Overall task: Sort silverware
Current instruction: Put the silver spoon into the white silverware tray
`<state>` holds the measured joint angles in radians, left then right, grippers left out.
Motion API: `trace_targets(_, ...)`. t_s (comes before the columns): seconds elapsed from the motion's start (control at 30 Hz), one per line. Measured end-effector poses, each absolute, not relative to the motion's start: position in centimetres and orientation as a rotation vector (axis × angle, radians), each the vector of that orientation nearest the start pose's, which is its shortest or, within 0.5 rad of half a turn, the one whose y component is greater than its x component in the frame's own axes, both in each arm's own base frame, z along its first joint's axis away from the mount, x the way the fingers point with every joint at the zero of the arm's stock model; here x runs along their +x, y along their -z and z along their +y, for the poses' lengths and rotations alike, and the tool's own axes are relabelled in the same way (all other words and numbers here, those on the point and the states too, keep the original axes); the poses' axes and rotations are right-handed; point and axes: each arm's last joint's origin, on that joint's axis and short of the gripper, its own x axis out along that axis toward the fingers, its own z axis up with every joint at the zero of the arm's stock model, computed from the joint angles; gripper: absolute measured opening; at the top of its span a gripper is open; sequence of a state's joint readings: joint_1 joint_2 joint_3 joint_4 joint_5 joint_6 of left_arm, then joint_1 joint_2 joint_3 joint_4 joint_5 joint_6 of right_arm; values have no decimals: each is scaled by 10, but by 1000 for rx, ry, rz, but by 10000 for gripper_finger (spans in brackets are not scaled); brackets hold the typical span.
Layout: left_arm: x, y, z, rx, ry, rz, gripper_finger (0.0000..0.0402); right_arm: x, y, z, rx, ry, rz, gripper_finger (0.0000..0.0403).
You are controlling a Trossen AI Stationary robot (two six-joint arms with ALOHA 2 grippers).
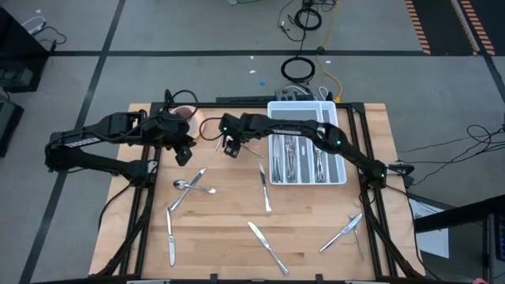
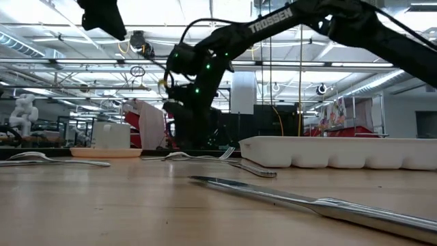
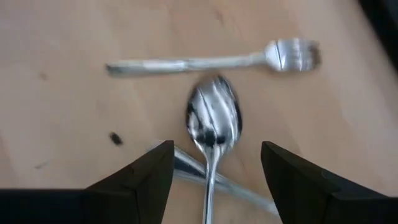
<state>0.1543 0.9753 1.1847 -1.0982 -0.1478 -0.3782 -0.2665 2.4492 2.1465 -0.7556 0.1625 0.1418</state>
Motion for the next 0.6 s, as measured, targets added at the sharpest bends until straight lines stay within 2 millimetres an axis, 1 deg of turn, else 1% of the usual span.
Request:
trace_targets(0.07, 156, -357, 29, -347, -446, 836, 97, 504, -165, -143, 210, 488, 1058, 233)
trace_targets(0.2, 155, -357, 28, -313, -430, 846, 97, 503, -154, -145, 202, 540, 1091, 233)
trace_targets(0.4, 155, -357, 28, -280, -414, 852, 97, 502, -144, -148, 262, 545, 1109, 227)
trace_targets(0.47, 155, -357, 28, -273, -411, 854, 97, 501, -144, -147, 274, 553, 1120, 207)
trace_targets(0.5, 155, -357, 28, -264, -406, 855, 97, 500, -143, -147, 274, 554, 1127, 190)
trace_targets(0.57, 155, -357, 28, -256, -403, 857, 97, 499, -143, -147, 273, 555, 1144, 138)
trace_targets(0.6, 155, -357, 28, -255, -402, 857, 97, 498, -143, -146, 271, 553, 1152, 104)
